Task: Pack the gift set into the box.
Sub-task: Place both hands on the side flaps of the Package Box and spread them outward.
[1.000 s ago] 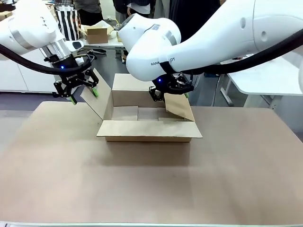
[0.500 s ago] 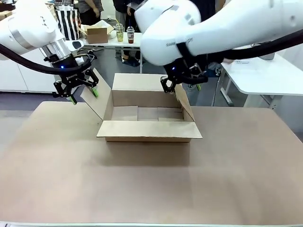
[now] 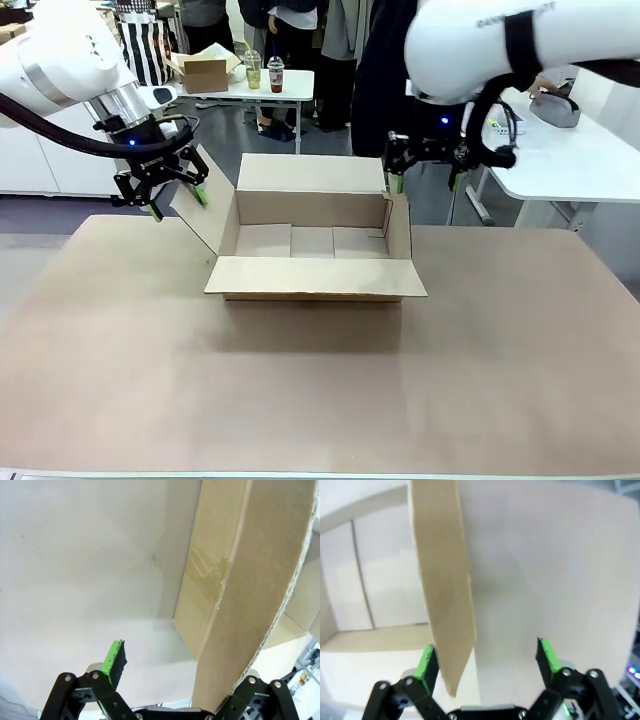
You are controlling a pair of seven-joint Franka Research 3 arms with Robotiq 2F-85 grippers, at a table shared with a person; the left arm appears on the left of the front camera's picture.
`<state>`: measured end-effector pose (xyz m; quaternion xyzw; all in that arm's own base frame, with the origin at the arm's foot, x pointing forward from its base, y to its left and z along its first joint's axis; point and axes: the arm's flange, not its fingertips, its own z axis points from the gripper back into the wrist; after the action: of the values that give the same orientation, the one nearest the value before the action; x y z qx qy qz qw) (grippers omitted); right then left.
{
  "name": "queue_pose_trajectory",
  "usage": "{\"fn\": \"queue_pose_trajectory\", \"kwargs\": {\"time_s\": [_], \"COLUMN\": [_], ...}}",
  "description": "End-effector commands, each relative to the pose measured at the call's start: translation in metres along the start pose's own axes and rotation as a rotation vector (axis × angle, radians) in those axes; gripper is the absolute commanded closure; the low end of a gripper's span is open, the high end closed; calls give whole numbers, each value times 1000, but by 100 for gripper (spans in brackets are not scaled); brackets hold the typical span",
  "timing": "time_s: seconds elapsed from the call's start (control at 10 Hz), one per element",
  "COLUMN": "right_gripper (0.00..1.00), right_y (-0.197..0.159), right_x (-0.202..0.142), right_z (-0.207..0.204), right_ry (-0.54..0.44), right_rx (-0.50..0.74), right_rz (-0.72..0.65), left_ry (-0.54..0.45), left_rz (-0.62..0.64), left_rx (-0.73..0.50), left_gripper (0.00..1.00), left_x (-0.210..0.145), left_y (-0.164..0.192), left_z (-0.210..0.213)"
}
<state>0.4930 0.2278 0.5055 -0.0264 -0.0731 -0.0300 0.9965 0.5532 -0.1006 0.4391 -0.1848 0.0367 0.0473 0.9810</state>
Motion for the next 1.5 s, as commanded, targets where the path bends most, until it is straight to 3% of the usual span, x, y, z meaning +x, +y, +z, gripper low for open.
{"fn": "queue_pose_trajectory", "kwargs": {"time_s": [0.0, 0.4, 0.7, 0.9, 1.4], "right_gripper": [0, 0, 0, 0, 0], "right_y": [-28, -59, -90, -105, -138], "right_x": [-18, -22, -11, -7, -5], "right_z": [-25, -44, -58, -61, -80], "right_ry": [16, -23, -71, -97, -65], "right_rx": [66, 148, 356, 421, 537], "right_rz": [15, -26, 4, -4, 6], "left_ry": [-4, -4, -4, -4, -4], "left_rz": [-5, -5, -5, -5, -5], "left_rx": [10, 10, 10, 10, 10], "left_gripper": [0, 0, 0, 0, 0], "left_x": [-2, -2, -2, -2, -2], "left_y": [1, 1, 1, 1, 1], "left_z": [2, 2, 2, 2, 2]}}
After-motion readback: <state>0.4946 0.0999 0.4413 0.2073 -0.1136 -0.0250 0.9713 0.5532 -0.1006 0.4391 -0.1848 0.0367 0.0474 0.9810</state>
